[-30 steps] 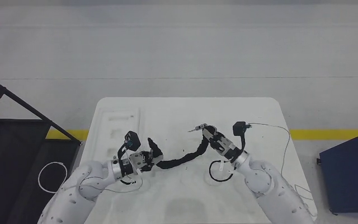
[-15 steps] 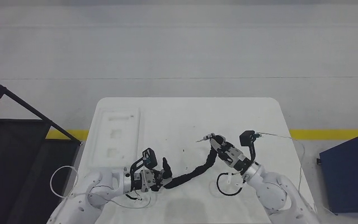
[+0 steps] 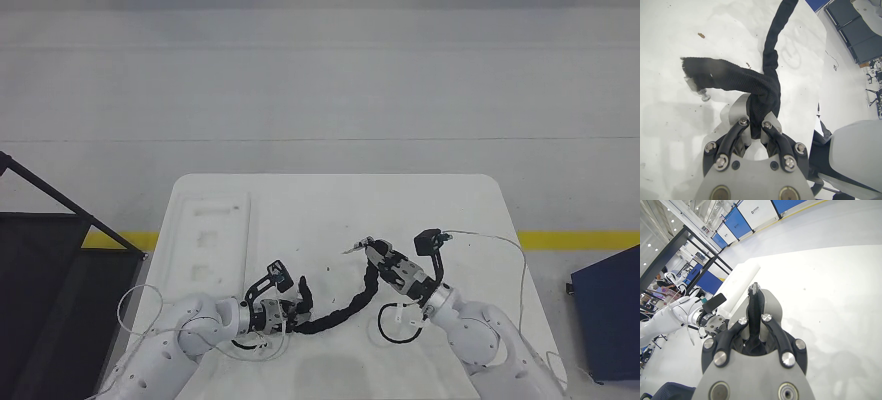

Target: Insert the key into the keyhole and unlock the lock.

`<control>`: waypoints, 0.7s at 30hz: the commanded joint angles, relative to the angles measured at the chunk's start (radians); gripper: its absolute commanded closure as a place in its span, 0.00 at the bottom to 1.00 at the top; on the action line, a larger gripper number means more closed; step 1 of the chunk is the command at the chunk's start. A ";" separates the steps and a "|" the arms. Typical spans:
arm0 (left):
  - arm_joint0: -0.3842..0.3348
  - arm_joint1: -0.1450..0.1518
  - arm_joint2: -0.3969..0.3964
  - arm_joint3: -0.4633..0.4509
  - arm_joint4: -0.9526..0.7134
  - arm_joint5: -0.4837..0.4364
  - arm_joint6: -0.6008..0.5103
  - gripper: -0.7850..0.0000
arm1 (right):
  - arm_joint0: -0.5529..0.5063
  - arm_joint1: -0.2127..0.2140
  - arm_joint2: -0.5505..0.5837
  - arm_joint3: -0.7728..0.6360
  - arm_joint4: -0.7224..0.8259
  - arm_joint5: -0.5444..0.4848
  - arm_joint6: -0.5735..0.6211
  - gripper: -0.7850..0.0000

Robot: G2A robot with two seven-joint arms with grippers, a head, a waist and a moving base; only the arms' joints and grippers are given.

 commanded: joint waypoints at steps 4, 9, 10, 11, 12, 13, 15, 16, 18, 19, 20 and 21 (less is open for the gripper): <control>-0.007 -0.006 0.014 0.009 0.031 0.013 0.053 0.00 | 0.007 -0.003 -0.006 0.007 -0.002 -0.003 0.002 1.00; 0.001 -0.006 0.010 -0.001 0.065 0.015 0.101 0.00 | 0.011 -0.006 -0.008 0.013 -0.002 -0.008 0.002 1.00; 0.004 -0.005 0.007 -0.004 0.070 0.014 0.107 0.00 | 0.012 -0.007 -0.008 0.014 -0.002 -0.008 0.002 1.00; 0.006 -0.004 0.004 -0.010 0.077 0.012 0.115 0.00 | 0.012 -0.007 -0.008 0.014 -0.003 -0.010 0.003 1.00; 0.010 -0.003 0.000 -0.014 0.084 0.012 0.123 0.00 | 0.013 -0.008 -0.008 0.015 -0.003 -0.011 0.003 1.00; 0.014 -0.002 -0.004 -0.019 0.089 0.011 0.130 0.00 | 0.013 -0.008 -0.008 0.016 -0.003 -0.011 0.003 1.00; 0.022 0.000 -0.014 -0.031 0.097 0.006 0.145 0.00 | 0.014 -0.009 -0.008 0.017 -0.004 -0.012 0.003 1.00; 0.027 0.001 -0.021 -0.037 0.097 0.004 0.153 0.00 | 0.015 -0.010 -0.008 0.018 -0.004 -0.012 0.003 1.00; 0.038 0.005 -0.039 -0.054 0.089 -0.005 0.165 0.00 | 0.017 -0.011 -0.009 0.022 -0.006 -0.012 0.004 1.00; 0.044 0.007 -0.049 -0.063 0.081 -0.011 0.168 0.00 | 0.018 -0.011 -0.009 0.023 -0.006 -0.012 0.005 1.00; 0.051 0.010 -0.060 -0.073 0.070 -0.018 0.171 0.00 | 0.019 -0.012 -0.010 0.025 -0.005 -0.012 0.006 1.00; 0.058 0.012 -0.072 -0.083 0.057 -0.026 0.173 0.00 | 0.020 -0.013 -0.011 0.026 -0.005 -0.012 0.006 1.00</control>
